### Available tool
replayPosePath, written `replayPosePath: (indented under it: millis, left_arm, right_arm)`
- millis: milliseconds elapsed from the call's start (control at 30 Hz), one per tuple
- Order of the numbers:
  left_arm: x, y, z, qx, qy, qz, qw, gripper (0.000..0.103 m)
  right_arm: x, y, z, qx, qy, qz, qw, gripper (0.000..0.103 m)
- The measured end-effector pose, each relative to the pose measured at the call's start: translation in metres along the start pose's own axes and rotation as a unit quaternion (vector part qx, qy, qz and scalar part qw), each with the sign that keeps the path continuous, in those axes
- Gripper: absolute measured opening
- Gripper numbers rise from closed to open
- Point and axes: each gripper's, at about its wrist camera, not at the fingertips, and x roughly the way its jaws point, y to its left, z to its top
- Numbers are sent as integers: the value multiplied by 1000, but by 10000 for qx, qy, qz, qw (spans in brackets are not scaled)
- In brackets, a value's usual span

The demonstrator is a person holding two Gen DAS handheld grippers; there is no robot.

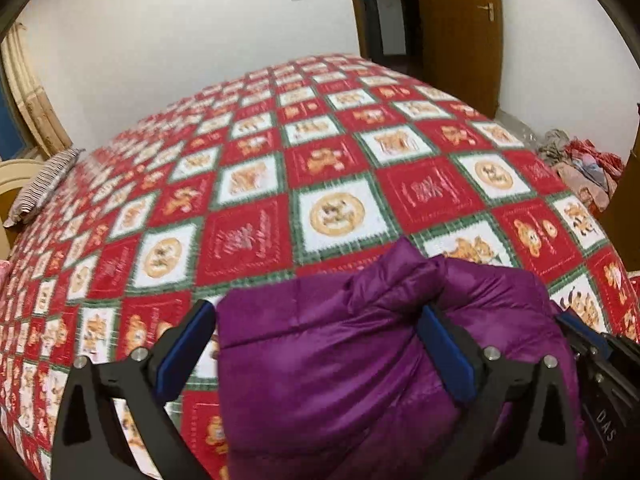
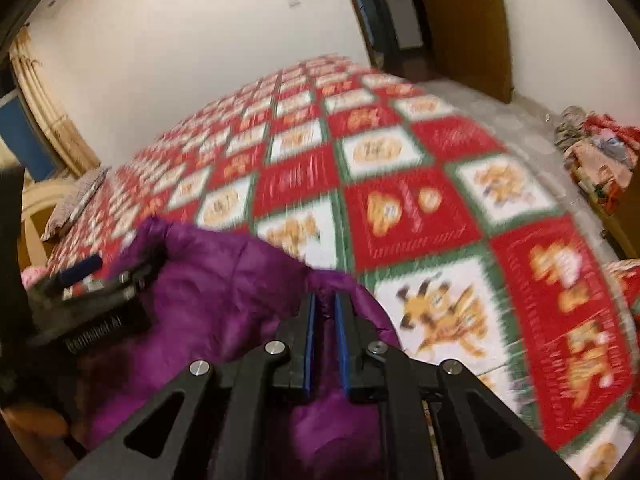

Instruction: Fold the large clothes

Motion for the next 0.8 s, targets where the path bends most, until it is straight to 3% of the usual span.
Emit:
replayPosePath:
  millis: [200,367,467,667,800]
  left_arm:
    - [17,-12,-2,191,116,225,9995,103]
    - [12,-13,-5,290,112,376,9988,103]
    - [-9,-3,-13,311,52,178,9993,103]
    - [-66,23,-46,266,-174,-58,9995,103]
    - [-89,29,-70,184,-186,-94,9996,103]
  right_arm:
    - [6,-17,-4,384,-34,385,9985,10]
    - [7,-12,-4,287,-43,257,9992,10]
    - [-1,-10,-2,191,73,219,9996,10]
    - [-82,4,-23,-33,-507,369,9980,10]
    - [-103,18,-53,-152,-373,412,9983,10]
